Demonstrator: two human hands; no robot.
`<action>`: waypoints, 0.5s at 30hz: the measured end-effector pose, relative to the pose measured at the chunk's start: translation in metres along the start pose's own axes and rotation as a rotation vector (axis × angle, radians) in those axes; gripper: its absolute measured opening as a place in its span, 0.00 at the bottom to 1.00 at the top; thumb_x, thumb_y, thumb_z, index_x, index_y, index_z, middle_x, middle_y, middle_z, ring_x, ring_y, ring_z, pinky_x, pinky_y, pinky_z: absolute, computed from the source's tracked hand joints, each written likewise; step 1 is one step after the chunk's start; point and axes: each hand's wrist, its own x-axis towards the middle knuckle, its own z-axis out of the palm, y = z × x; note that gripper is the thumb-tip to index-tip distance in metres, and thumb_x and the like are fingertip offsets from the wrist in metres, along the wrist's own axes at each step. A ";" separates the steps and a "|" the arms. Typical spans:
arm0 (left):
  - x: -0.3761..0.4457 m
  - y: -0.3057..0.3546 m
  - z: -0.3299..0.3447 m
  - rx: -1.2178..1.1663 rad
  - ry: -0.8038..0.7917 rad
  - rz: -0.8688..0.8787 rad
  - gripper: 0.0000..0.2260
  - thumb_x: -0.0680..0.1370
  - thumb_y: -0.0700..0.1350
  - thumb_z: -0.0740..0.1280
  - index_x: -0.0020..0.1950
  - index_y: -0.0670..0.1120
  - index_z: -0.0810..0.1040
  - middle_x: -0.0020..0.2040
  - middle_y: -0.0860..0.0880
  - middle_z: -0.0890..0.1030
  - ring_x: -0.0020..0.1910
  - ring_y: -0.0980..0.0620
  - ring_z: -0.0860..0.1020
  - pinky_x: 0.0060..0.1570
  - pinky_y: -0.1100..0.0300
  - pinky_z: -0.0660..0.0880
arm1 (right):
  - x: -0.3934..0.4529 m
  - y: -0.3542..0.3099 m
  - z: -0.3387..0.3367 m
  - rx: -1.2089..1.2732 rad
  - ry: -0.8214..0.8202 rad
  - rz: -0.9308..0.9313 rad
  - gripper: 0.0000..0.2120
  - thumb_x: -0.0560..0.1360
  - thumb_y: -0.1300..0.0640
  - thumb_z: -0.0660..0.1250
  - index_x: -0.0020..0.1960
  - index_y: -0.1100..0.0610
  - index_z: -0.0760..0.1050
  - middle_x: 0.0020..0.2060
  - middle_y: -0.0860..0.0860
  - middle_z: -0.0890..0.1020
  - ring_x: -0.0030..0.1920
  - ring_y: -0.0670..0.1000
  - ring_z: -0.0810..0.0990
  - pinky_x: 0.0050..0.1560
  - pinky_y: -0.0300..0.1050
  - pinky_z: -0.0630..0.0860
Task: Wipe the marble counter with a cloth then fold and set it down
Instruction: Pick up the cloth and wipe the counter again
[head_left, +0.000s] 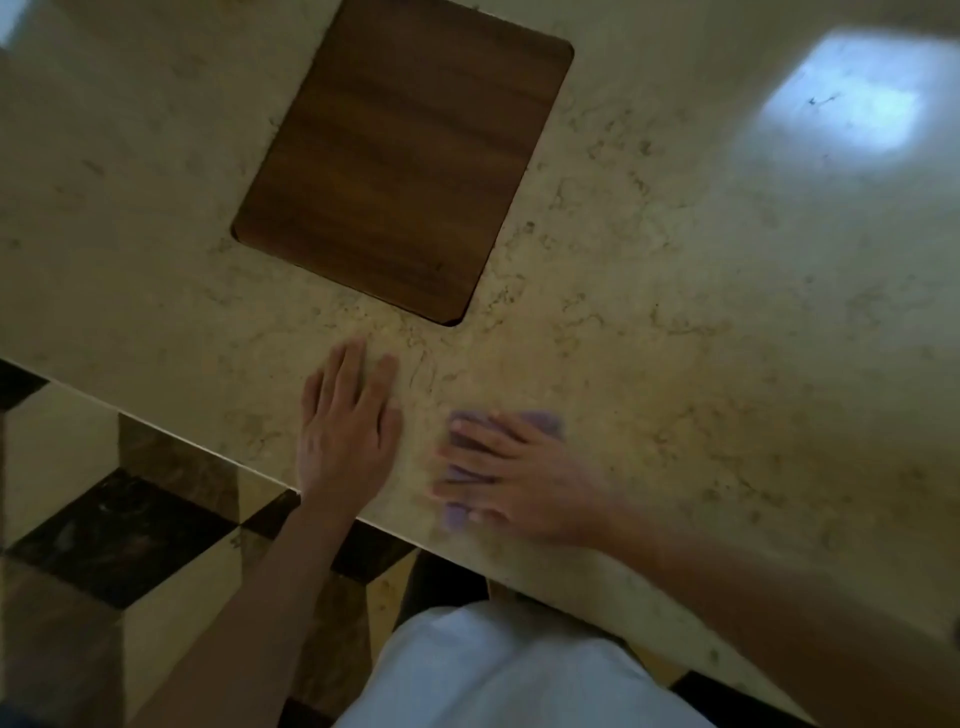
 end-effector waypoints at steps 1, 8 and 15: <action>0.000 0.001 -0.001 -0.010 -0.005 -0.008 0.24 0.83 0.53 0.51 0.77 0.48 0.64 0.80 0.42 0.61 0.80 0.43 0.56 0.75 0.42 0.57 | -0.001 0.035 -0.008 -0.070 0.021 0.028 0.22 0.83 0.42 0.53 0.76 0.41 0.64 0.79 0.48 0.63 0.81 0.57 0.51 0.77 0.62 0.54; 0.002 0.005 -0.003 -0.033 0.003 -0.024 0.24 0.81 0.53 0.55 0.77 0.49 0.65 0.80 0.43 0.60 0.80 0.44 0.56 0.76 0.43 0.55 | 0.037 0.164 -0.070 -0.077 0.236 0.936 0.25 0.83 0.40 0.45 0.78 0.43 0.59 0.80 0.57 0.58 0.80 0.65 0.50 0.75 0.67 0.53; -0.001 0.014 -0.004 -0.101 -0.002 -0.101 0.24 0.81 0.53 0.55 0.77 0.51 0.63 0.80 0.45 0.58 0.81 0.45 0.52 0.76 0.42 0.48 | -0.040 -0.026 0.010 0.005 -0.052 0.094 0.21 0.84 0.39 0.51 0.77 0.34 0.60 0.81 0.47 0.56 0.82 0.57 0.43 0.78 0.64 0.47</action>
